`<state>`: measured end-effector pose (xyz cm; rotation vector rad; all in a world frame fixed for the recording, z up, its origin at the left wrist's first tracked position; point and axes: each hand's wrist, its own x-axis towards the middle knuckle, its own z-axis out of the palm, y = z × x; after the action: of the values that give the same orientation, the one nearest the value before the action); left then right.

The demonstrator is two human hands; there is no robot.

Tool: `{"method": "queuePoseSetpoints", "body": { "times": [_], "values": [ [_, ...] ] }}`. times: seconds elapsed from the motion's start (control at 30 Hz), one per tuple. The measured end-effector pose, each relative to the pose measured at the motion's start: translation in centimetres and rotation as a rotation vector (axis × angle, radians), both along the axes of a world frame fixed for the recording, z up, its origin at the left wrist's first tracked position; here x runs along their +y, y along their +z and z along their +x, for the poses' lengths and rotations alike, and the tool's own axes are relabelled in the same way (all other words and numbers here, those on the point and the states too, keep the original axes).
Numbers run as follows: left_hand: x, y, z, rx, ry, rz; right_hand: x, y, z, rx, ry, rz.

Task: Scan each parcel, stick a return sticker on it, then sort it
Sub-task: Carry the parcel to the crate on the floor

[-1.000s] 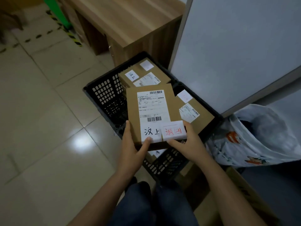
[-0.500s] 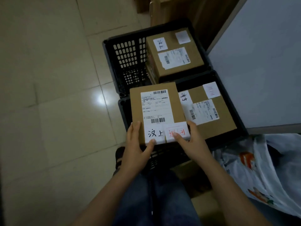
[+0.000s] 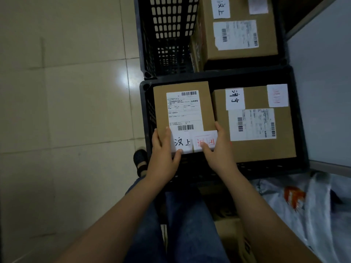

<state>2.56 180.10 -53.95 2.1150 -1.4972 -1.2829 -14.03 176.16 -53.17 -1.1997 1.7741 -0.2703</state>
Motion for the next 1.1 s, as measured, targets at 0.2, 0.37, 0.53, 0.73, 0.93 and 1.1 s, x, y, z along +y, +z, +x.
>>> {"method": "queuePoseSetpoints", "body": {
  "times": [0.2,0.37,0.53,0.73,0.93,1.1],
  "values": [
    [-0.2,-3.1,-0.5,-0.06,-0.038,0.036,-0.6,-3.0,0.3,0.113,0.146,-0.025],
    [-0.6,-4.4,-0.4,-0.133,-0.1,0.029,-0.6,-4.3,1.0,0.231,0.248,-0.011],
    [-0.8,-3.7,-0.3,-0.145,-0.077,0.012,-0.4,-3.1,1.0,0.352,0.337,-0.068],
    [-1.8,1.7,2.5,-0.187,-0.164,-0.188,-0.8,2.0,2.4,0.274,0.324,-0.102],
    [-4.2,8.4,8.1,-0.315,-0.326,-0.491,-3.0,8.4,8.4,0.246,0.38,-0.31],
    [-6.5,13.2,15.1,-0.388,-0.376,-0.71,-4.9,13.7,15.3,0.283,0.382,-0.504]
  ]
}}
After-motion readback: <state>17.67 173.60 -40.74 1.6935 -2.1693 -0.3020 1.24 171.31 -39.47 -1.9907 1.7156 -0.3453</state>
